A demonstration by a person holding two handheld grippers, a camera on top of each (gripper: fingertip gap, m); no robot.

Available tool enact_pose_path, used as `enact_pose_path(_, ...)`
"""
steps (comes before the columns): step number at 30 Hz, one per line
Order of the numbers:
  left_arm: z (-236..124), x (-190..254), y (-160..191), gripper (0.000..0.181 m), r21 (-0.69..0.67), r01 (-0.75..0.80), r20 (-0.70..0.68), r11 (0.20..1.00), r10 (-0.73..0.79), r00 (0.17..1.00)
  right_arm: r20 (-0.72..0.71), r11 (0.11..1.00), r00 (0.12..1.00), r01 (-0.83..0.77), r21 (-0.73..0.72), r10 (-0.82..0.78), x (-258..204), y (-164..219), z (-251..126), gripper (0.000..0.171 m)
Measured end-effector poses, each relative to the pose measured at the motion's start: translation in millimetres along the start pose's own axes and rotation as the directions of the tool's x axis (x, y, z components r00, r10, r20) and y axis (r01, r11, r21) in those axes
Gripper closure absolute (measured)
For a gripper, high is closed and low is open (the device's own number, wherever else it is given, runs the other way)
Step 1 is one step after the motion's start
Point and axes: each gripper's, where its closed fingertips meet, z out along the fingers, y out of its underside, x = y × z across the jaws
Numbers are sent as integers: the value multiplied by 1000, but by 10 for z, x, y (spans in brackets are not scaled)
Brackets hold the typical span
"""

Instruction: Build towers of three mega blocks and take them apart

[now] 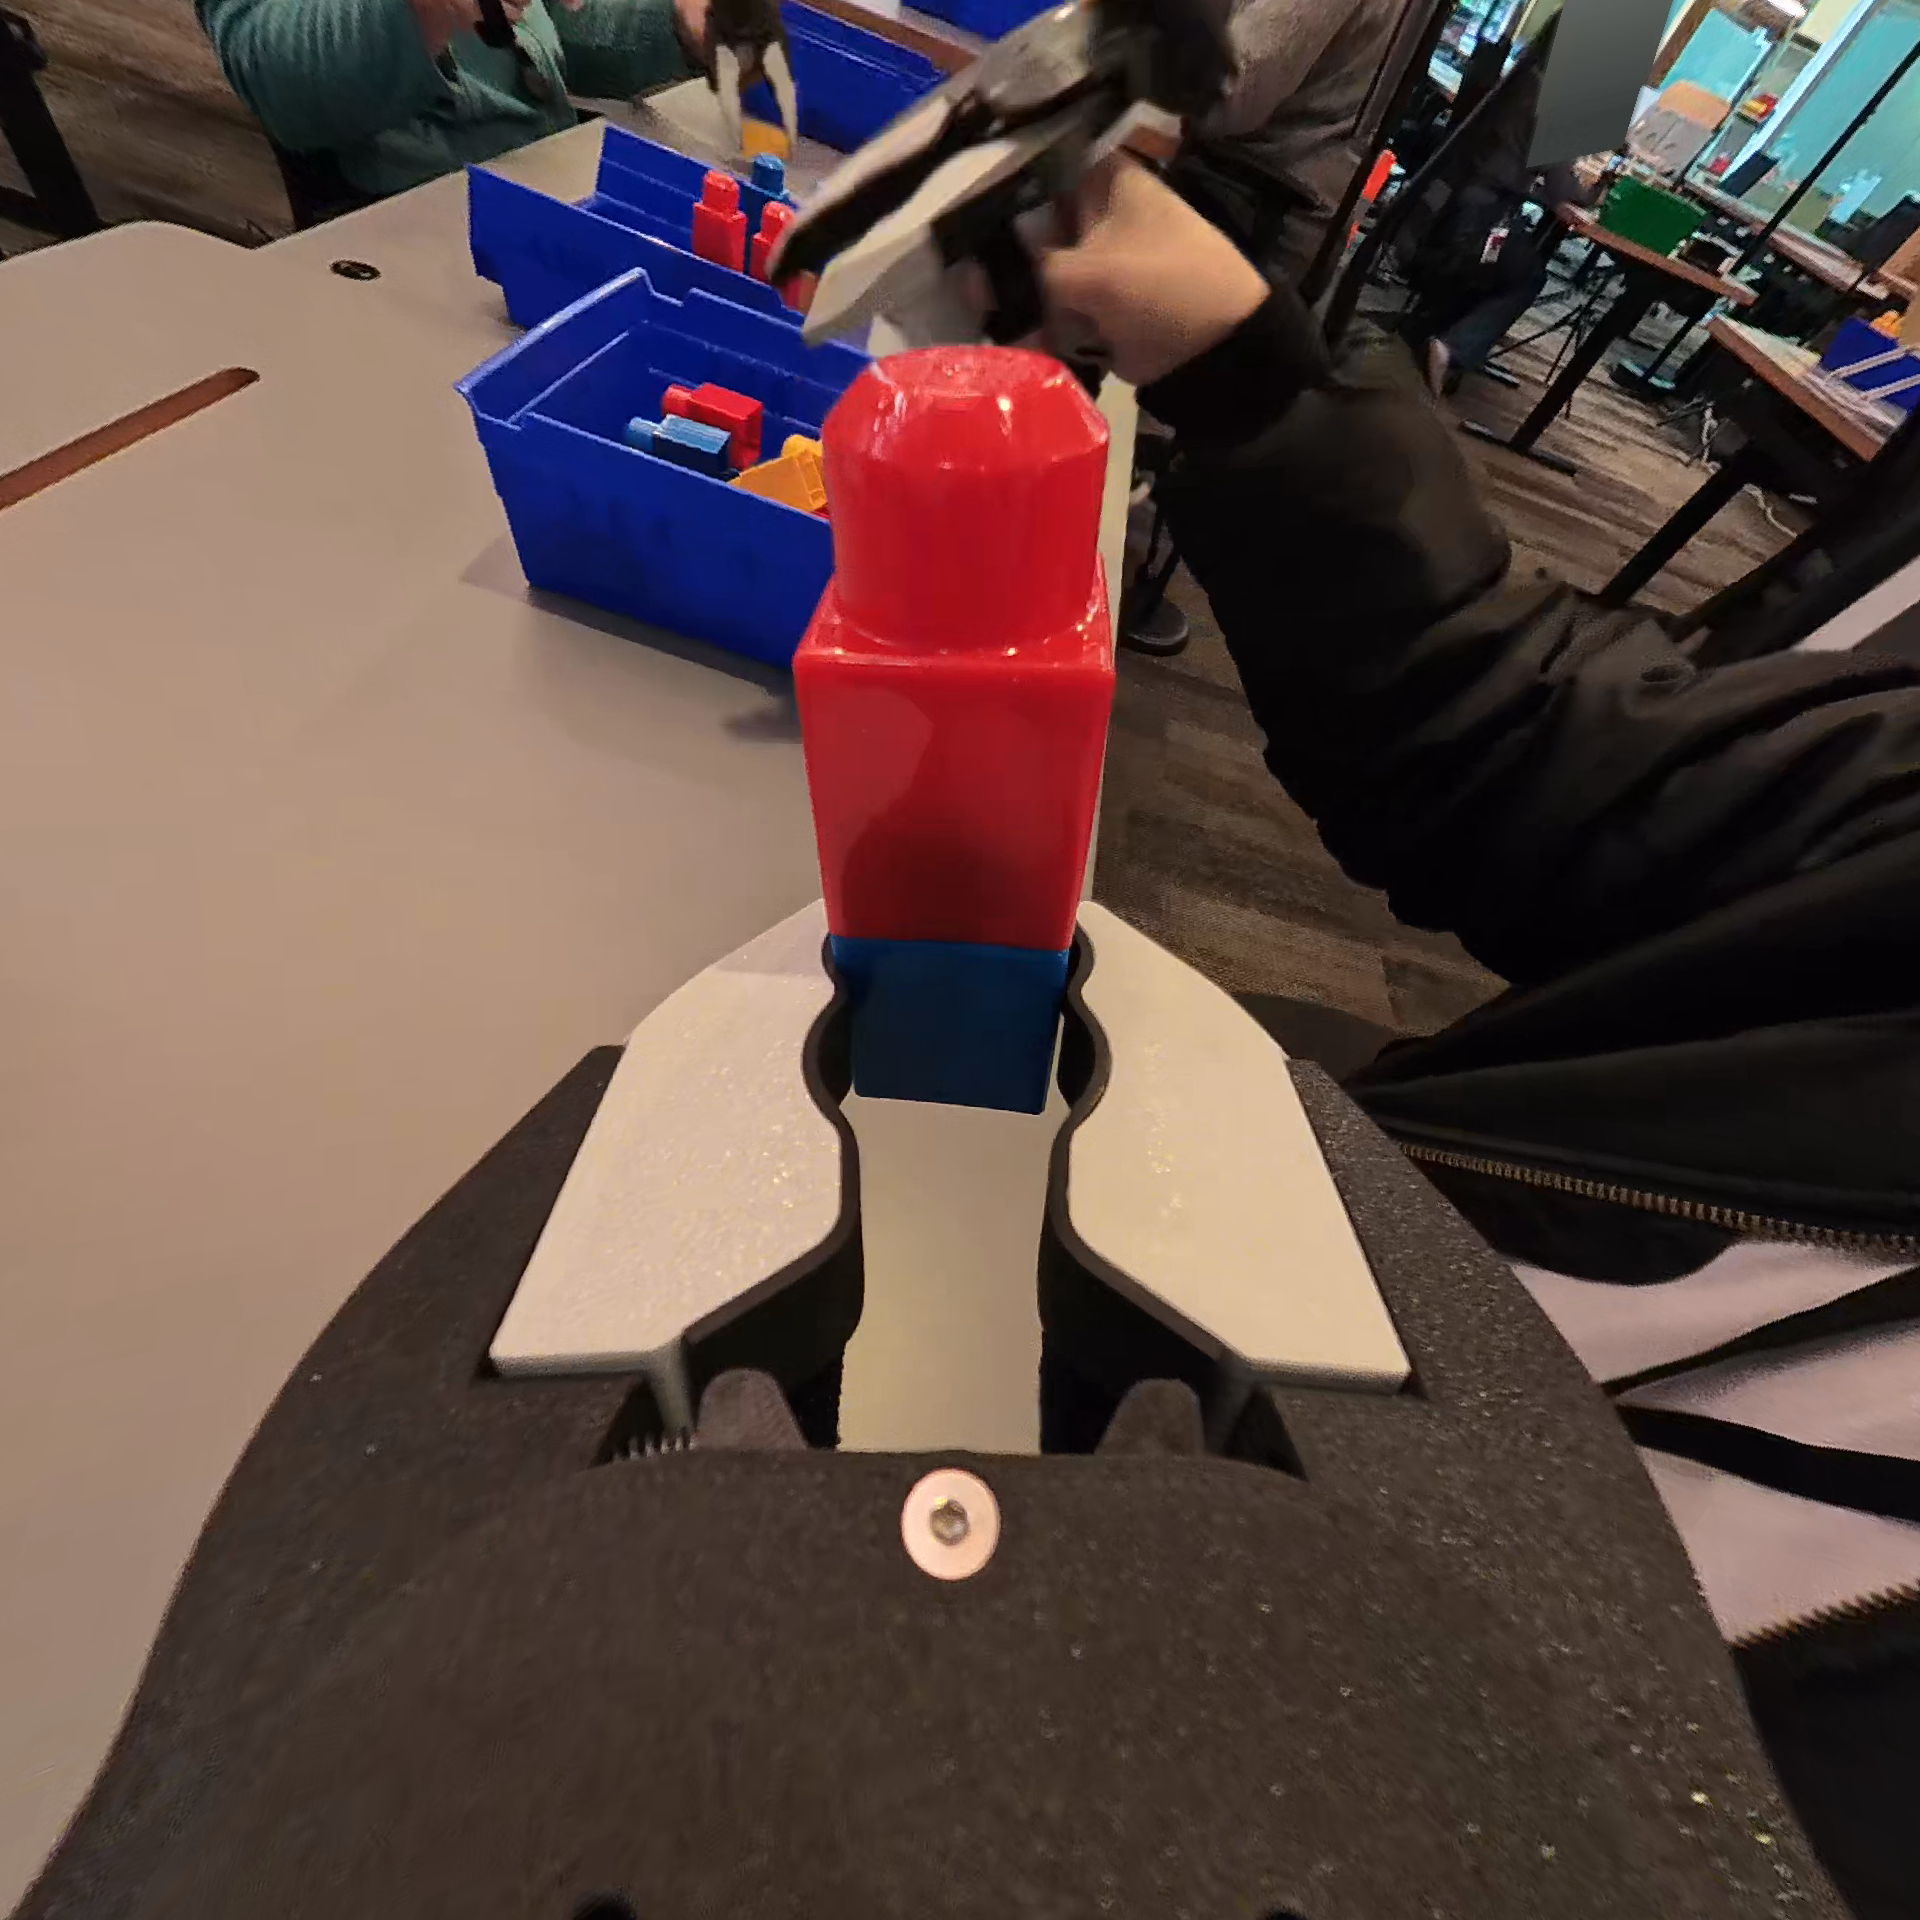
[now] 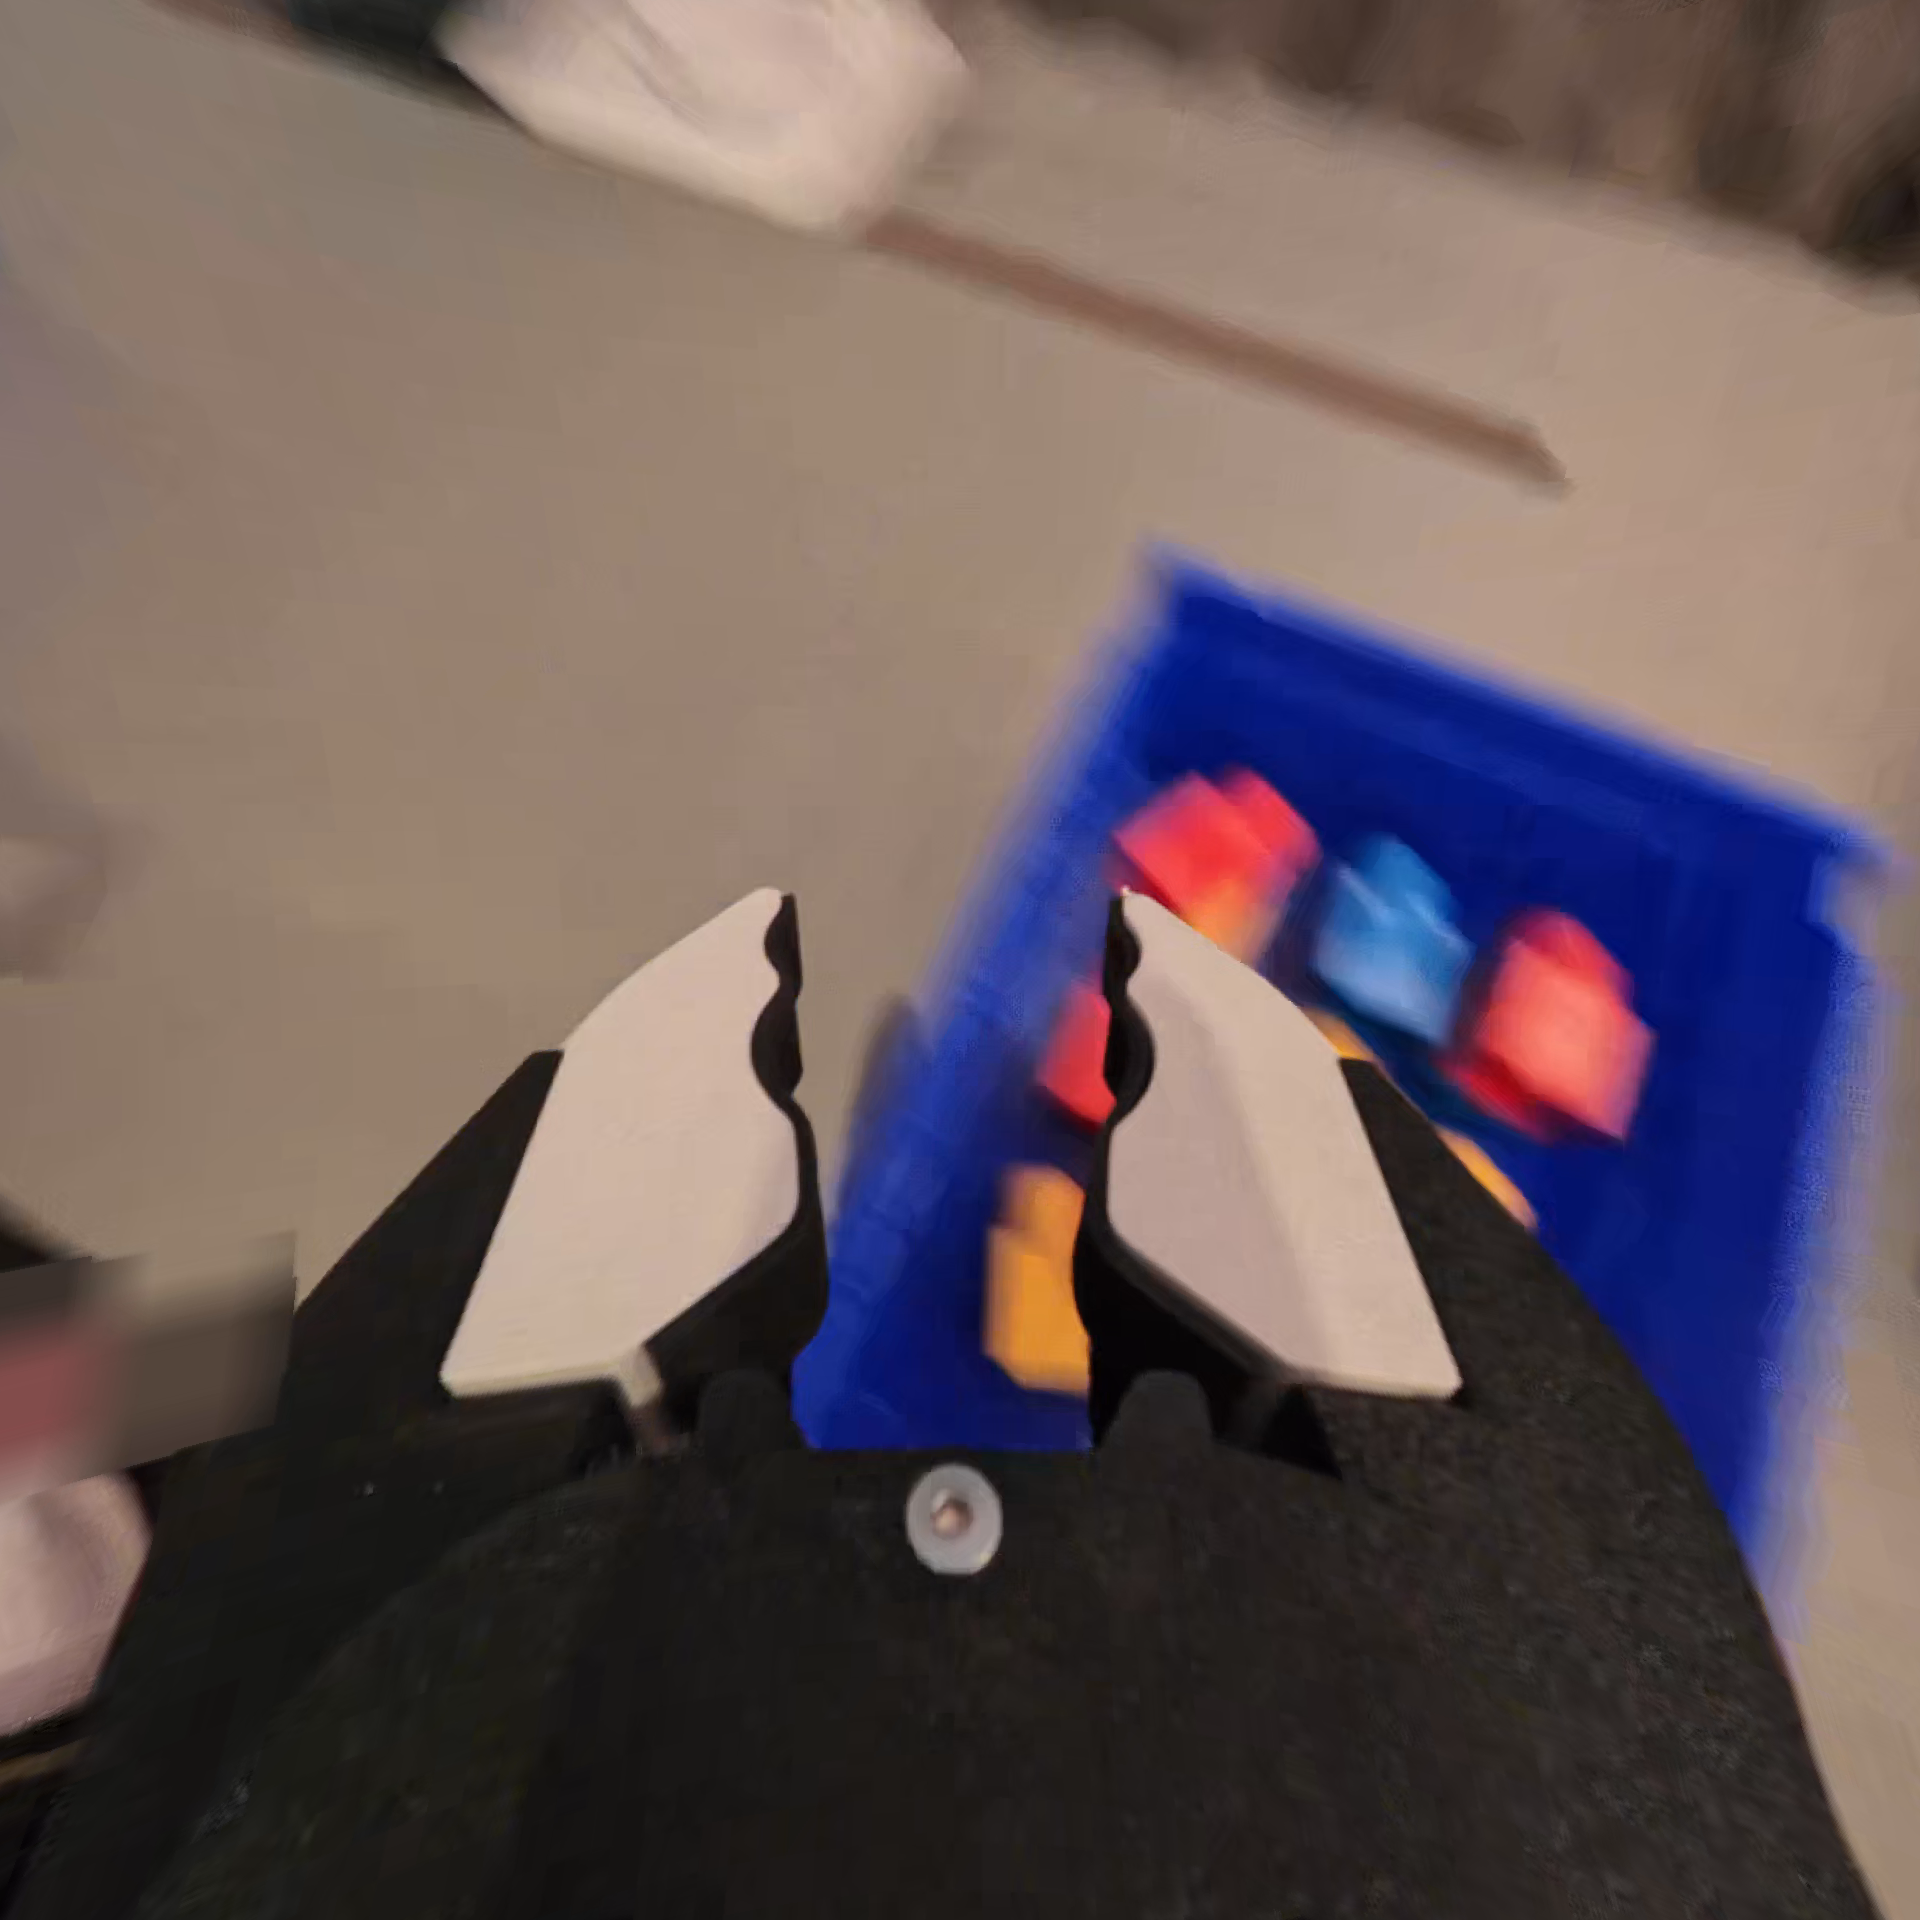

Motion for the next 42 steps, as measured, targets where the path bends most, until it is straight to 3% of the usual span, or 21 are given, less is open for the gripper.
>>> enact_pose_path(2,124,-22,-48,145,-7,14,-37,1000,-14,999,323,959,939,24,284,-119,-1036,-488,-185,111)
enact_pose_path(4,249,2,-90,145,-14,34,-82,999,-35,996,536,916,816,-19,400,-217,-1872,-688,-316,112)
enact_pose_path(8,402,36,-138,145,-24,28,-102,999,-30,994,675,885,669,-55,463,-312,-2728,-794,-313,110)
enact_pose_path(11,413,105,-212,145,-9,45,-143,999,-46,989,694,904,645,-14,428,-319,-2924,-742,-196,106)
enact_pose_path(13,410,118,-223,145,-14,34,-142,999,-36,989,683,904,645,30,427,-344,-2955,-706,-147,132)
enact_pose_path(22,367,206,-308,146,46,86,-237,995,-73,969,727,901,609,-46,432,-317,-3012,-845,-254,136)
enact_pose_path(24,498,160,10,145,-106,9,-177,994,-28,984,744,855,593,-171,490,-308,-2940,-1059,-454,135)
enact_pose_path(26,624,253,211,145,-136,12,-212,991,-40,977,771,801,560,-288,525,-304,-2757,-1285,-763,135)
enact_pose_path(27,639,315,254,145,-134,43,-248,990,-76,966,753,797,581,-273,539,-310,-2649,-1338,-858,136)
enact_pose_path(28,626,334,271,145,-116,66,-257,991,-94,962,687,810,652,-188,556,-321,-2504,-1347,-896,135)
enact_pose_path(30,525,330,329,145,-98,71,-246,993,-94,965,409,815,857,21,579,-313,-1936,-1356,-981,135)
enact_pose_path(32,374,315,398,145,-87,68,-225,994,-86,970,94,917,968,186,353,-233,-1085,-1115,-968,135)
enact_pose_path(34,234,295,475,145,-94,65,-206,993,-83,975,-66,991,989,132,-3,-132,-324,-613,-859,135)
enact_pose_path(37,100,248,519,145,-91,80,-179,993,-96,979,-91,948,996,-46,-315,18,202,54,-554,135)
enact_pose_path(42,58,210,486,145,-78,102,-158,992,-113,981,-152,854,983,-162,-494,98,483,657,102,134)
